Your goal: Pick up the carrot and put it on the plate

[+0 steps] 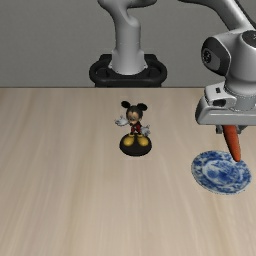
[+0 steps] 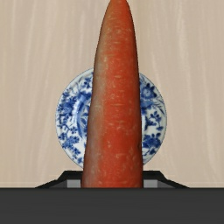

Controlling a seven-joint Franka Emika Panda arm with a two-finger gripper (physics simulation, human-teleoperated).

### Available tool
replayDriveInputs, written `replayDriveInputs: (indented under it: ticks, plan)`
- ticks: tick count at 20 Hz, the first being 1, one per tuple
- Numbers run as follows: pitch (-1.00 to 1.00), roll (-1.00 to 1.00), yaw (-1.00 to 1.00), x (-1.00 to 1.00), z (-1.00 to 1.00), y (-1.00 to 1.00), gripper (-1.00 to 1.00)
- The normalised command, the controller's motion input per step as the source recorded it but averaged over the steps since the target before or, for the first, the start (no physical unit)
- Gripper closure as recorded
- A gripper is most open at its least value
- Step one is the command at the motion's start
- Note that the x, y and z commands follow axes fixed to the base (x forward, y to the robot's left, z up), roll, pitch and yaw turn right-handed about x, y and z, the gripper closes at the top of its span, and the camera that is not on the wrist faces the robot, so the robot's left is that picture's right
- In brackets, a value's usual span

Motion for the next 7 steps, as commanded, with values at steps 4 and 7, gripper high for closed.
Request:
replayDriveInputs:
  ticks: [4, 7]
  plan:
    - [0.0, 0.0, 0.0, 0.0, 0.0, 0.0, -1.0]
    - [0.0, 0.0, 0.0, 0.0, 0.0, 0.0, -1.0]
